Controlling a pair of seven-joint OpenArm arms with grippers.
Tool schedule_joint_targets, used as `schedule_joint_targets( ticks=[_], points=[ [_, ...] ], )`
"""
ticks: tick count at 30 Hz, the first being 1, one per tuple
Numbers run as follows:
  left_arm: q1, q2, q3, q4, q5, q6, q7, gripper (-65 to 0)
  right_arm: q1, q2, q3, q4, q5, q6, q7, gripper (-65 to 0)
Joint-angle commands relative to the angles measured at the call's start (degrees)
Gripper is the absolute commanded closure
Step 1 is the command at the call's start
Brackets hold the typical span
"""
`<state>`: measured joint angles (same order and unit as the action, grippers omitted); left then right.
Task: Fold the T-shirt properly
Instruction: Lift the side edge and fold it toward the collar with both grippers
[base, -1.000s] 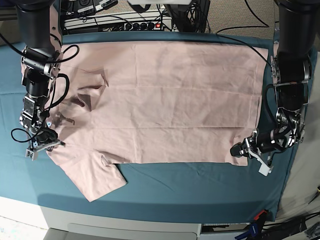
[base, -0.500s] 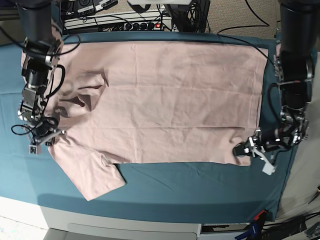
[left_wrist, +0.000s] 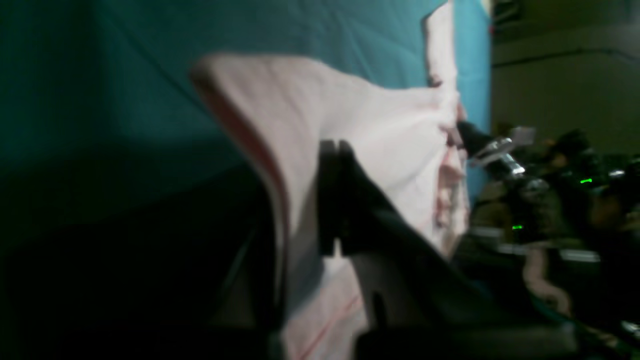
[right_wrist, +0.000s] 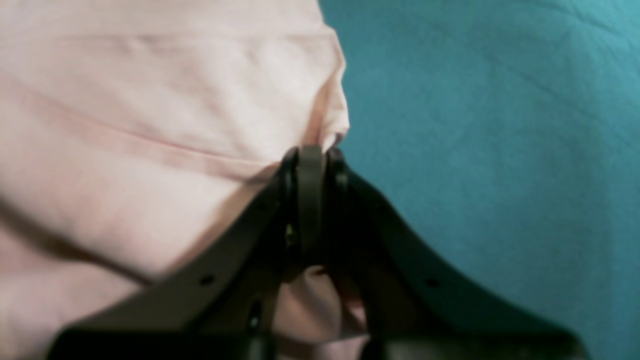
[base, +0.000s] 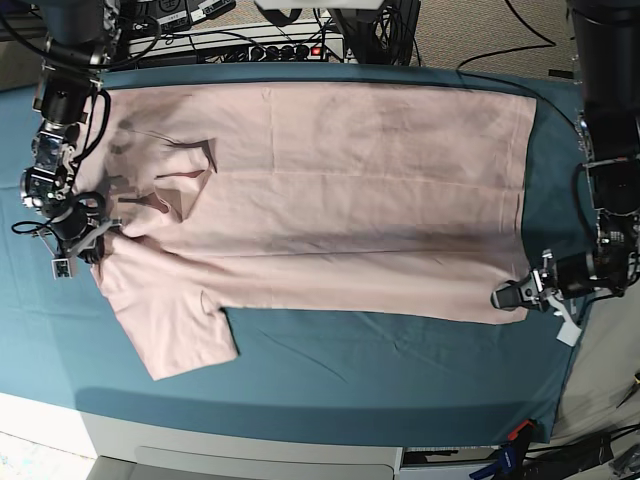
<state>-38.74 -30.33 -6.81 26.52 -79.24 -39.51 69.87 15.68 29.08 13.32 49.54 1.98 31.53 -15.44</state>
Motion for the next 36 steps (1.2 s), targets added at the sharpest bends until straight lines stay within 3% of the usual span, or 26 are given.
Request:
schedule_joint_targets(
  ticks=[1,3,11,19,21,24,28,36],
  points=[
    [-1.53,-1.64,-0.22,0.98,-2.95,-0.49,0.42,0.0,1.11,1.97,0.24,0.98,0.2,-0.42,0.39,0.0],
    [-1.18,-2.25,-0.22,0.98,-5.76,-0.49,2.62,0.0,1.11,2.69,0.24,0.98,0.66,-0.35,0.07,0.0],
    [3.5,-3.34,-0.22,1.14,-5.76,-0.49,8.13,0.0,0.74,4.26,0.28,1.05,6.19,1.29,-4.39,0.0],
    [8.15,-3.34,-0.22,5.01,-5.76,-0.49,8.74,0.0,-3.02,4.22,0.81,1.16,9.05,2.14,-6.01,0.0],
    [9.01,-3.39,-0.22,6.6,-5.76,-0.49,9.46,0.0,-4.22,4.24,2.05,1.16,9.64,2.32,-6.21,0.0],
    [10.03,-3.82,-0.22,8.9,-5.76,-0.49,10.1,0.0,-5.81,4.26,5.44,1.79,9.79,5.49,-6.51,0.0],
    [10.32,-4.74,-0.22,10.32,-5.76,-0.49,10.13,0.0,-8.44,4.28,10.29,4.17,14.99,8.47,-9.09,0.0],
    [10.36,-6.73,-0.22,10.4,-5.76,-0.49,10.13,0.0,-11.15,4.26,14.16,5.75,18.14,8.47,-11.87,0.0]
  ],
)
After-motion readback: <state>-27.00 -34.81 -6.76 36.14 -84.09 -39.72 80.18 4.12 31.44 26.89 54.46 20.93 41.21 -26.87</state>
